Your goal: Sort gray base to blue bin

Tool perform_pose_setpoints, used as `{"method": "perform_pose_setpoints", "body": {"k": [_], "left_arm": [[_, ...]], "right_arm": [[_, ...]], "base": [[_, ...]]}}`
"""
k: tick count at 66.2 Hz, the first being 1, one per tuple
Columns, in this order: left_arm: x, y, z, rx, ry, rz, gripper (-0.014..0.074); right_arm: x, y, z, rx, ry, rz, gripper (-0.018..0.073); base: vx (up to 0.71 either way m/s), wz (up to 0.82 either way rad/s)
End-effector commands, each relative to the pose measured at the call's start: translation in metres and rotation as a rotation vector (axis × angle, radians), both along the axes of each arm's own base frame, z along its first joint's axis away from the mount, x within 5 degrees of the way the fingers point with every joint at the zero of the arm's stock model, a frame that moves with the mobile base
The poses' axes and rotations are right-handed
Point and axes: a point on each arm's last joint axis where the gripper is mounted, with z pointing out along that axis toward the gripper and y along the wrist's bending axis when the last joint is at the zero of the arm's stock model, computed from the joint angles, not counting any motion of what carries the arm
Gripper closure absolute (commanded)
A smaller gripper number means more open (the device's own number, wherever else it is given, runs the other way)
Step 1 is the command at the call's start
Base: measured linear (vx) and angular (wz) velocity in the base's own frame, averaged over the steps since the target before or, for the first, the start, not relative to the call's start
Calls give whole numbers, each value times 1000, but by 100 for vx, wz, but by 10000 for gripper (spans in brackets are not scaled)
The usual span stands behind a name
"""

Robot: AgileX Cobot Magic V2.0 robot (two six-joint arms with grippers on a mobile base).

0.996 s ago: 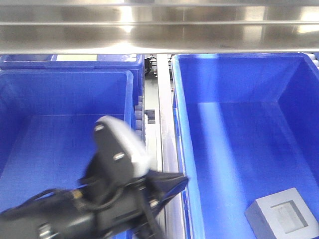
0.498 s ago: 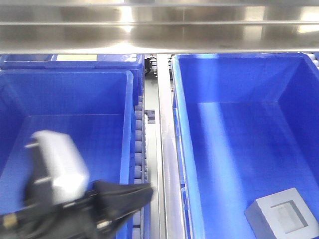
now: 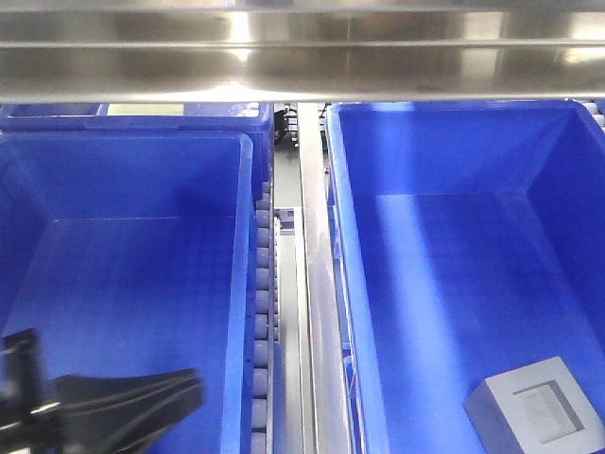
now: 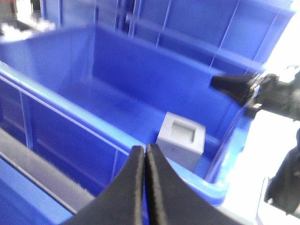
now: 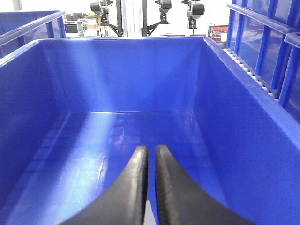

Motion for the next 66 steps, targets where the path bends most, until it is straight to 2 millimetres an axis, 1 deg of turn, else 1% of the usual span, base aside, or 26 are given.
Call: {"method": "perform_pose_setpoints", "body": {"k": [1, 24, 66], "left_arm": [[-3, 9, 12, -74, -32, 21, 601], [-16, 31, 10, -140, -64, 5, 601], [-16, 30, 10, -136, -63, 2, 601]], "right_arm": [[-1, 0, 9, -13, -92, -2, 564], [-1, 0, 9, -13, -92, -2, 564], [-1, 0, 9, -13, -92, -2, 564]], "base": [[0, 0], [0, 0], [0, 0]]}}
